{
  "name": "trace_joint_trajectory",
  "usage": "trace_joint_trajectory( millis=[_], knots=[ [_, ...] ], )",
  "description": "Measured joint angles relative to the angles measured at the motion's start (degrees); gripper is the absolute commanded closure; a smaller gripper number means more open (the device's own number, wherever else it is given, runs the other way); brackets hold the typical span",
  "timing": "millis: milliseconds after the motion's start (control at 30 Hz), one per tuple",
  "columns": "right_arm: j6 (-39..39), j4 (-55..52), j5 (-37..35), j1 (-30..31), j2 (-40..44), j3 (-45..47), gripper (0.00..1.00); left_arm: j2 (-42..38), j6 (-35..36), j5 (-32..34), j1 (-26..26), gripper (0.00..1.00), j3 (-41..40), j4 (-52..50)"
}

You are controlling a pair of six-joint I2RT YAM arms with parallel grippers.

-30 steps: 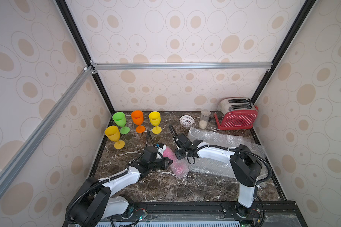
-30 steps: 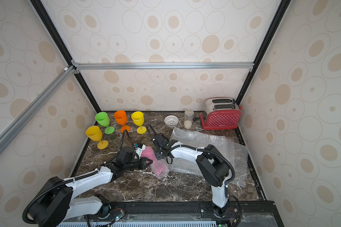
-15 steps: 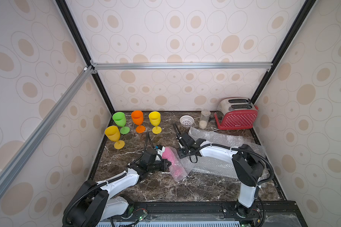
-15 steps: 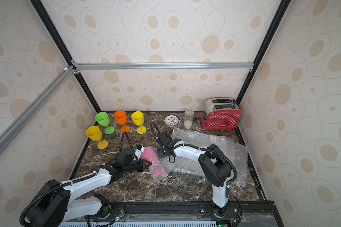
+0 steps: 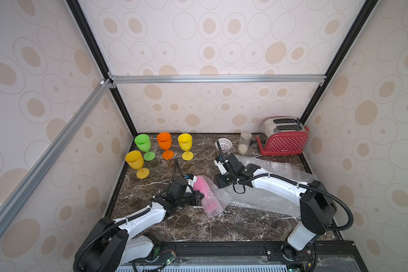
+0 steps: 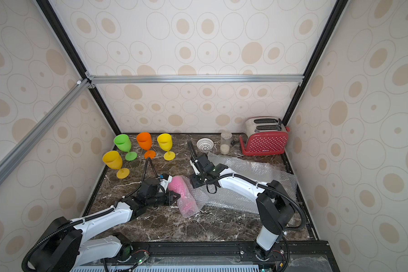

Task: Unpack wine glasses from bubble wrap
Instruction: Unwrap the bubble wrap at the center of the board.

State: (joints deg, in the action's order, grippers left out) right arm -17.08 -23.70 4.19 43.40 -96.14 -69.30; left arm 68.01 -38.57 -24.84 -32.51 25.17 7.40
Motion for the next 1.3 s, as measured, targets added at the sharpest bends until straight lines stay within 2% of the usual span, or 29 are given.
trace_joint_trajectory(
  millis=[233, 367, 567, 633, 700, 867, 967, 1133, 1300],
  knots=[
    [0.0, -0.4, 4.7, -1.0, -3.5, 0.5, 0.49, -0.8, 0.0, 0.4, 0.0, 1.0, -0.7, -0.3],
    [0.0, -0.3, 6.5, -1.1, -6.4, 0.5, 0.54, -1.0, 0.0, 0.6, 0.0, 1.0, -0.9, -0.3],
    [-0.6, 0.0, 8.4, -1.1, -8.2, 0.5, 0.67, -1.0, 0.0, 0.9, 0.0, 1.0, -1.5, -0.3],
    [-0.5, 0.6, 9.2, -1.1, -8.2, 0.5, 0.79, -1.0, 0.0, 1.2, 0.0, 1.0, -1.5, -0.3],
    [-0.8, 1.0, 9.6, -1.1, -8.3, 0.5, 0.87, -1.1, 0.0, 1.6, 0.0, 1.0, -1.6, -0.3],
    [-1.0, 1.7, 10.2, -1.1, -8.3, 0.6, 0.97, -1.8, 0.0, 2.8, 0.0, 1.0, -1.9, -0.9],
    [-1.0, 1.9, 10.2, -1.1, -8.2, 0.6, 1.0, -2.6, 0.0, 3.7, 0.2, 0.92, -1.9, -2.3],
    [-1.0, 2.2, 10.3, -1.1, -7.7, 1.1, 1.0, -4.9, 0.9, 6.4, 0.7, 0.68, -1.2, -7.9],
    [-1.1, 2.3, 11.1, -1.1, -4.6, 2.1, 1.0, -7.4, 2.1, 9.3, 1.0, 0.63, 2.5, -15.1]
  ],
)
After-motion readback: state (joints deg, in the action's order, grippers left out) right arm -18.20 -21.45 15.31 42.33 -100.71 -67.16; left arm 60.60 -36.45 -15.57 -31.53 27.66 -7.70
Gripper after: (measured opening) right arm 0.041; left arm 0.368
